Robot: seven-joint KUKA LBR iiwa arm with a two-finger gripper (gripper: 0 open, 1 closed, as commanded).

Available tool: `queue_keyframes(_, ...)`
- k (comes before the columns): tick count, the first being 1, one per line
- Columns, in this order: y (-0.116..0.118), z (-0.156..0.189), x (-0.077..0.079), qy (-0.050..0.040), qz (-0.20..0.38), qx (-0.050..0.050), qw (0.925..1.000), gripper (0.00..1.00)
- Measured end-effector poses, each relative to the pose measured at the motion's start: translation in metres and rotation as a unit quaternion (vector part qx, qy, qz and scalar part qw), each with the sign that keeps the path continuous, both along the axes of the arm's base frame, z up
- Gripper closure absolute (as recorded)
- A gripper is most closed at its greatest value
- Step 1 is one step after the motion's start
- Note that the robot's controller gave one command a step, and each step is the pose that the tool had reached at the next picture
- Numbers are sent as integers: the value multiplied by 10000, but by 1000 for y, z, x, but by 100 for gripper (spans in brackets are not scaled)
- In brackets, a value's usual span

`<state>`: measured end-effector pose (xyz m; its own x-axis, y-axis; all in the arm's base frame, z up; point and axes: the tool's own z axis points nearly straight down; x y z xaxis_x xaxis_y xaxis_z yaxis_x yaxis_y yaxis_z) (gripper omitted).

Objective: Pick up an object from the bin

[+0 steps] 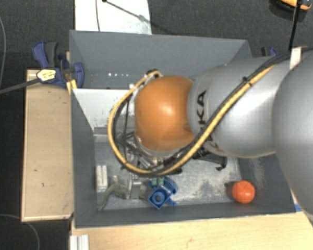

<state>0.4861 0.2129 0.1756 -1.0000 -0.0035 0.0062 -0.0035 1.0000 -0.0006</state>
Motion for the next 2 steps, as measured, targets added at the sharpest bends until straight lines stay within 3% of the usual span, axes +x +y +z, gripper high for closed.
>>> queue_keyframes(1, -1, 3, 1, -20, -15, 6, 10000, 0)
queue_keyframes(2, 6, 34, 0, 13, 496, -10, 9988, 0)
